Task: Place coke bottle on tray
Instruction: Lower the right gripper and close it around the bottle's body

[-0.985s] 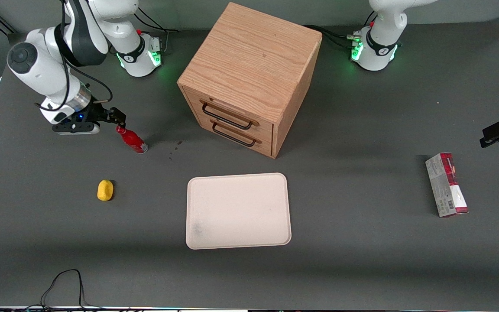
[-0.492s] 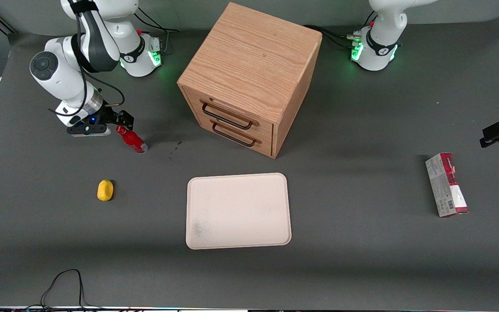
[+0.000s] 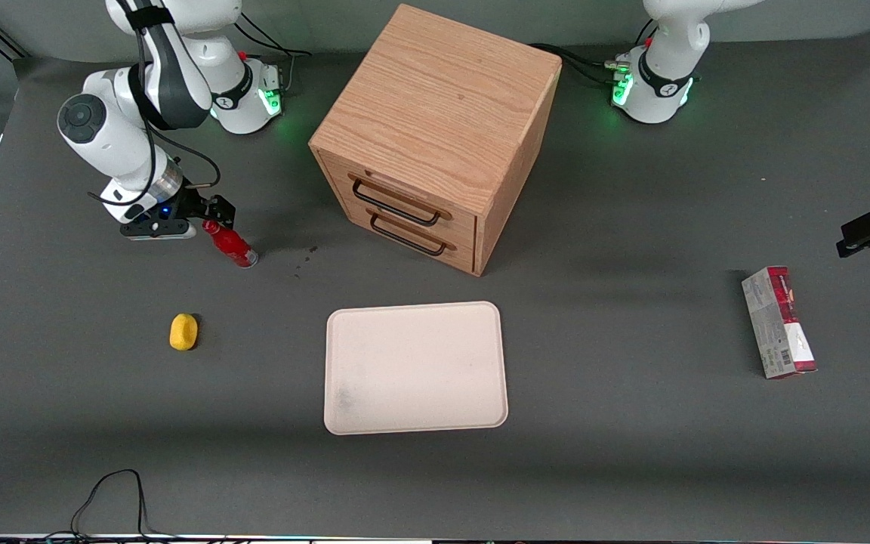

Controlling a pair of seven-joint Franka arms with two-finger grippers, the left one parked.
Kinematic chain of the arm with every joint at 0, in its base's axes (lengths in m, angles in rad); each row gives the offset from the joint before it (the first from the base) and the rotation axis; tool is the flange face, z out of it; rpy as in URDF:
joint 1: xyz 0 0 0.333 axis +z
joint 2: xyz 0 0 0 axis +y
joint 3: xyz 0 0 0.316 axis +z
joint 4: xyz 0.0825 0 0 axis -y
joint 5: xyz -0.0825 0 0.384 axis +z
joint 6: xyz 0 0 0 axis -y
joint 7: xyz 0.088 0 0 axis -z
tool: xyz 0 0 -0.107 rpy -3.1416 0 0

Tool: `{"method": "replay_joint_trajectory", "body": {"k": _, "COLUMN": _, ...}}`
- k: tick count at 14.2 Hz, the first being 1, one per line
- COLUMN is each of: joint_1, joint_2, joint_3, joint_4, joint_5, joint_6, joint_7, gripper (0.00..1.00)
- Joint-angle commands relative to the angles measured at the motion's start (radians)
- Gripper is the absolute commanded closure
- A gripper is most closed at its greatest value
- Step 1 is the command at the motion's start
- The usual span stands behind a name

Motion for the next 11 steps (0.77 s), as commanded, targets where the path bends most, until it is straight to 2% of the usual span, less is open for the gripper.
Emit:
{"method": "replay_joint_trajectory", "body": {"k": 1, "joint_1": 0.005, "joint_2": 0.002, "joint_3": -0.004, "joint_4": -0.001, "joint_5": -0.014, "joint_6": 0.018, "joint_7": -0.015, "gripper": 1.0}}
{"method": "replay_joint_trajectory", "body": {"k": 11, "joint_1": 0.006, "joint_2": -0.016, "joint_3": -0.004, "joint_4": 0.023, "joint_5": -0.014, "joint_6": -0.029, "joint_7": -0.01, "gripper": 1.0}}
